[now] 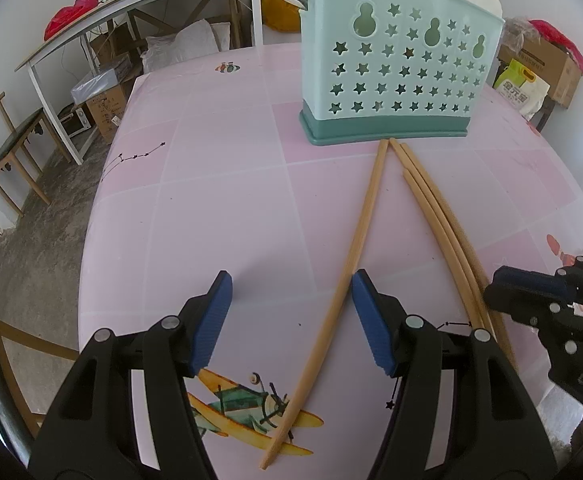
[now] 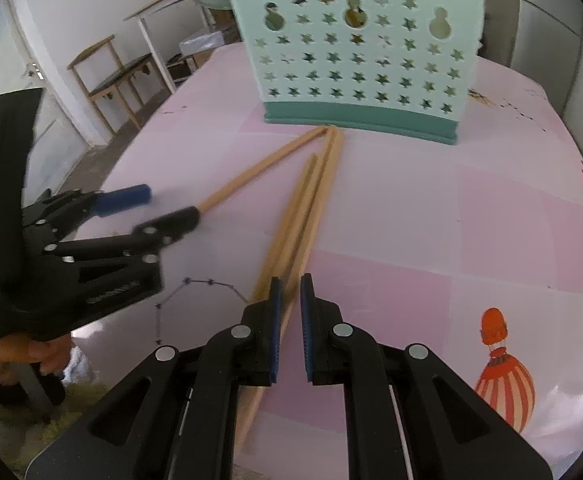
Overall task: Organize utensils
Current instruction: 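Close the right gripper on one chopstick while the left gripper closes on another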
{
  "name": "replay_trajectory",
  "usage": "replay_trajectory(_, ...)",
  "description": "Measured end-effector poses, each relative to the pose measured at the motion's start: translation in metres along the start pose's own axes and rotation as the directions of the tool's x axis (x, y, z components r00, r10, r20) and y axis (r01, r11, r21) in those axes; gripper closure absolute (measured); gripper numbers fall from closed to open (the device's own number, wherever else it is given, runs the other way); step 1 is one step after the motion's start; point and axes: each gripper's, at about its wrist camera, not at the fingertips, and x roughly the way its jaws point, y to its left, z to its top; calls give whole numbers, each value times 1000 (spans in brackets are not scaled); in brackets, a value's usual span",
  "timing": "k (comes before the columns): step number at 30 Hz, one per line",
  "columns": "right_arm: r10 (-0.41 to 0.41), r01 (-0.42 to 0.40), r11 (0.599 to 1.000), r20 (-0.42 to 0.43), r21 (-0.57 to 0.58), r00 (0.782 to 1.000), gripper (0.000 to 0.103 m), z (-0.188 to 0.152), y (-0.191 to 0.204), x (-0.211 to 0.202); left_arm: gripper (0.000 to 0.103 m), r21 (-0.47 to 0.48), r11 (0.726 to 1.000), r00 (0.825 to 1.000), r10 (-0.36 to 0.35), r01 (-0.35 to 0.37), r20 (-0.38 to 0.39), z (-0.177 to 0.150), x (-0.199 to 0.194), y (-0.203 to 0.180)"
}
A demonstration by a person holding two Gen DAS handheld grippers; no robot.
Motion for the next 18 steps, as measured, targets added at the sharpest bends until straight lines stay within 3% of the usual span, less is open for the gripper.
replay_trajectory(8, -42, 42, 999, 6, 30, 999, 94, -1, -12, -1, 45, 14, 1000, 1000, 17, -17, 4, 1, -1, -4)
replay_trajectory(18, -44, 43, 995, 11, 89, 999, 96, -7, -30, -7, 93, 58, 998, 1000, -28, 28, 1, -4, -6, -12)
